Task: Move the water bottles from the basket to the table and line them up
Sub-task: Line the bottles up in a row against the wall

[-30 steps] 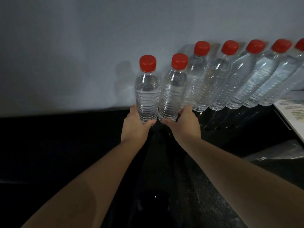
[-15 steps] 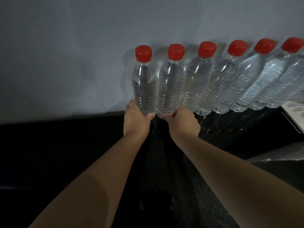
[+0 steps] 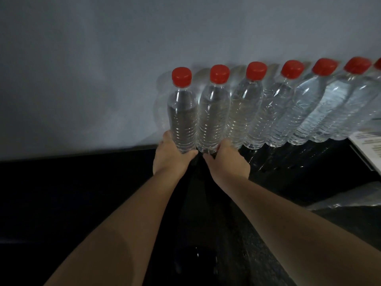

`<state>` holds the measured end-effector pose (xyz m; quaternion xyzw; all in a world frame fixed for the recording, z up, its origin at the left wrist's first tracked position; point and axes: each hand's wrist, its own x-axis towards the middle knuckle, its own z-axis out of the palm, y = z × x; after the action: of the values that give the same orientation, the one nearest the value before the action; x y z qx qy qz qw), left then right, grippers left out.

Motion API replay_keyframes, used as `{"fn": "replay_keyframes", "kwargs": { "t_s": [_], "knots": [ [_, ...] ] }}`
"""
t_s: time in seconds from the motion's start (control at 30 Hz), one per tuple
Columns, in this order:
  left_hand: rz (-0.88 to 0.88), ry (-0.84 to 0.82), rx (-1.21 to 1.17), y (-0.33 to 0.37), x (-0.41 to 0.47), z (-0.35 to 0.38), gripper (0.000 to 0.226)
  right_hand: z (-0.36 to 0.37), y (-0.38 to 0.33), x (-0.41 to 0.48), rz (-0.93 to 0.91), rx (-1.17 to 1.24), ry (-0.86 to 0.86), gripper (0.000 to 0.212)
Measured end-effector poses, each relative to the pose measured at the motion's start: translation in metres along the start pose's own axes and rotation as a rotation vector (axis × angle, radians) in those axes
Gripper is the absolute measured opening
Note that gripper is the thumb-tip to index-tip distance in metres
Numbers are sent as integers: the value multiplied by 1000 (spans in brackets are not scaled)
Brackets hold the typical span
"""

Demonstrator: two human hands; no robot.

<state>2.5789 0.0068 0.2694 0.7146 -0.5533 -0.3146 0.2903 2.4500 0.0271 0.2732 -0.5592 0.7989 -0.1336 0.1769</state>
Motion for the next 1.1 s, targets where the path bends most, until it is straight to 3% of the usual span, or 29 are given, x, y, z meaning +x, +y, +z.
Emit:
{"fn": "replay_keyframes", "kwargs": {
  "t_s": [0.17, 0.27, 0.37, 0.53, 0.8, 0.93, 1.1],
  "knots": [
    [-139, -59, 77, -1, -28, -18, 98, -25, 5, -20, -104, -207, -180, 68],
    [-108, -103, 262, 13, -60, -34, 95, -60, 9, -43, -248, -453, -271, 67],
    [-48, -133, 302, 45, -100, -50, 86, -107, 13, -74, -353, -566, -328, 62],
    [75, -253, 293, 110, -177, -71, 77, -198, 43, -121, -410, -512, -345, 58],
    [250, -342, 248, 211, -315, -49, 62, -317, 153, -190, -481, -393, -274, 61],
    [322, -380, 184, 235, -376, -13, 56, -351, 225, -222, -420, -286, -198, 56],
    [358, -431, 241, 242, -422, 40, 57, -355, 290, -249, -334, -231, -226, 56]
  ]
}}
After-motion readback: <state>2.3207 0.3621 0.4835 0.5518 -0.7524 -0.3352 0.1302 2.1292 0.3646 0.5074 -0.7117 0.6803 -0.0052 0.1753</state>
